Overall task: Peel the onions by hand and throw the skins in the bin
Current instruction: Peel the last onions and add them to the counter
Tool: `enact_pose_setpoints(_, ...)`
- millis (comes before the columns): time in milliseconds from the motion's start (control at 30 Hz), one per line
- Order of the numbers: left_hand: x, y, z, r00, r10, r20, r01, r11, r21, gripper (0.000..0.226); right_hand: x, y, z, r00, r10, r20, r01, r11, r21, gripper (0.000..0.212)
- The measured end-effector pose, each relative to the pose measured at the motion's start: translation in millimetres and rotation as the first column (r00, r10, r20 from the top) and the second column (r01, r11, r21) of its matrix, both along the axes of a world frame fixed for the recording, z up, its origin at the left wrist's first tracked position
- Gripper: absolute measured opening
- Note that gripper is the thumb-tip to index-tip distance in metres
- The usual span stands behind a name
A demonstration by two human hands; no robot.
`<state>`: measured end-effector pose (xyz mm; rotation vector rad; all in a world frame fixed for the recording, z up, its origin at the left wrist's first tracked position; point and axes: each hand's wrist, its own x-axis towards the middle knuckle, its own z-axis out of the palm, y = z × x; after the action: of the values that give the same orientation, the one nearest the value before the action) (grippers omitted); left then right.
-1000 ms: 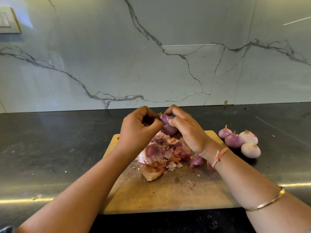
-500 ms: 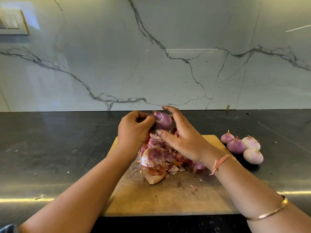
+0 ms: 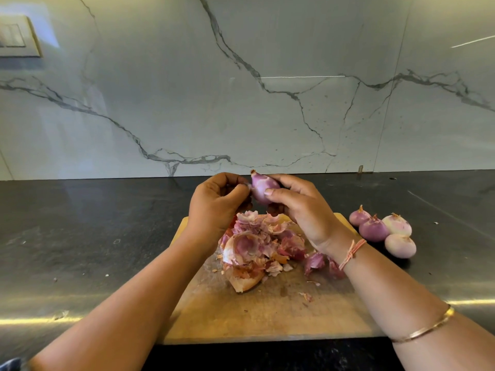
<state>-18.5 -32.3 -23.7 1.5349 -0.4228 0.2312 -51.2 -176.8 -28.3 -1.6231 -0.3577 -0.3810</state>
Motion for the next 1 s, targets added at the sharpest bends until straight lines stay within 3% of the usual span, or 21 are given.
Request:
enact_pose_setpoints(167,5,5,-3,0.995,0.091,0.051,-0.095,0.992,0.079,0.020,2,-2,1,0.998,0.057,-0.026,-0.051,0.977,0.205,0.032)
enact_pose_setpoints(267,4,7,-3,0.991,0.103,0.084,-0.110,0.990,0.085,0.018,2,-4,3,0.999,0.036,-0.022,-0.031,0.977,0.211,0.038)
enact_pose_setpoints(533,-5,2,-4,0.983,0.043,0.179,-0.079,0.977,0.199,0.026,2,-3,1,1.000,0.005,-0.020,-0.002,0.991,0.136,0.029)
enact_pose_setpoints(700,-6,2,-3,0.993,-0.038,0.109,0.023,0.990,0.137,0.012,-1,-4,-1,1.000,-0.015,0.013,0.014,1.000,0.022,0.026)
enact_pose_setpoints(1000,1,4,-2,0.983,-0.159,-0.094,0.157,0.987,-0.022,0.013,0,-3,-4,0.994,-0.042,0.099,0.060,0.981,-0.184,0.037)
